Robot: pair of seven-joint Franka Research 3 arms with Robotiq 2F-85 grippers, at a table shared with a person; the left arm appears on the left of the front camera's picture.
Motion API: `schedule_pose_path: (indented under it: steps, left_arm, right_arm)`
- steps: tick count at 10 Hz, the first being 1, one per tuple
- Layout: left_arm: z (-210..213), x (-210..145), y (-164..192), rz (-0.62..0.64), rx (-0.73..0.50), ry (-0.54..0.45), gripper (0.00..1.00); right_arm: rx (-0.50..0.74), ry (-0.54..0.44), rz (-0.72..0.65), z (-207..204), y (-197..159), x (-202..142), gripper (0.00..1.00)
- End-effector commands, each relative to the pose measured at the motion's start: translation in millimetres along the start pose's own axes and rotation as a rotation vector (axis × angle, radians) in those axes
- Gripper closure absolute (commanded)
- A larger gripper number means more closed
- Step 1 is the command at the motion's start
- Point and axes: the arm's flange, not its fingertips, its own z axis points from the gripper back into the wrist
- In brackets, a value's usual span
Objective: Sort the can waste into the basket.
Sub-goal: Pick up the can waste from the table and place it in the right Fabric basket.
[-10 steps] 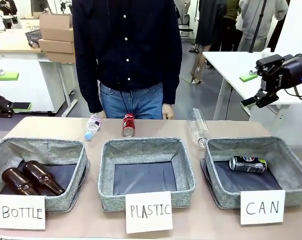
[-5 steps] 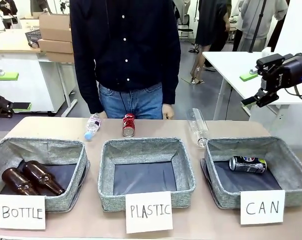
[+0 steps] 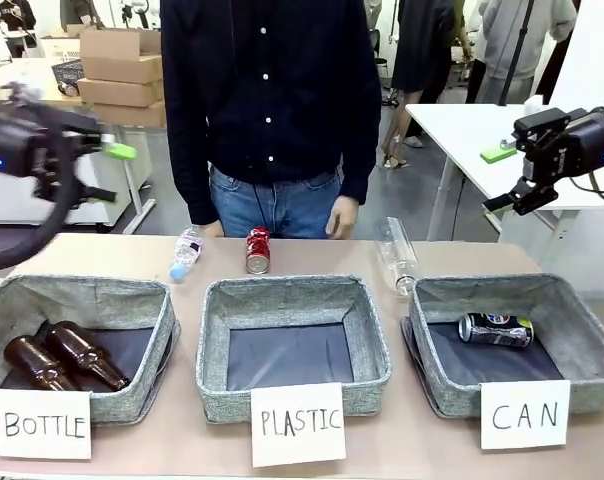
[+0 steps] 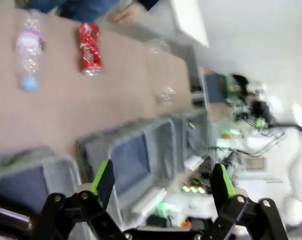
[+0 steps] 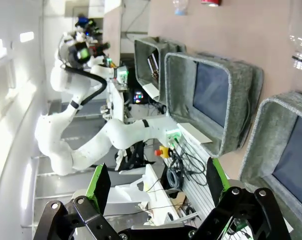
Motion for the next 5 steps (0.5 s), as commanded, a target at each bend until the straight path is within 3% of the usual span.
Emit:
schedule_pose_path:
  steps: [1,3,4,5]
  left_arm:
    - [-68.9,42.6,-11.3,0.046,0.245,0.099,0.0]
    - [-153.0,55.6,-29.3,-0.035,0.355,0.141,0.0]
    - [-173.7,45.9,-34.4,0.005,0.332,0.238,0.0]
    - [-137.5,35.7,-32.9,-0.048,0.291,0.073,0.0]
  right_arm:
    - [-0.002,0.013,0.011,3.4,0.2,-0.5,0.0]
    - [-0.002,0.013,0.011,3.4,0.2,-0.5,0.0]
    - [-0.002,0.013,0.011,3.4,0.2,-0.5,0.0]
    - [-0.002,0.013,0.011,3.4,0.2,-0.5,0.0]
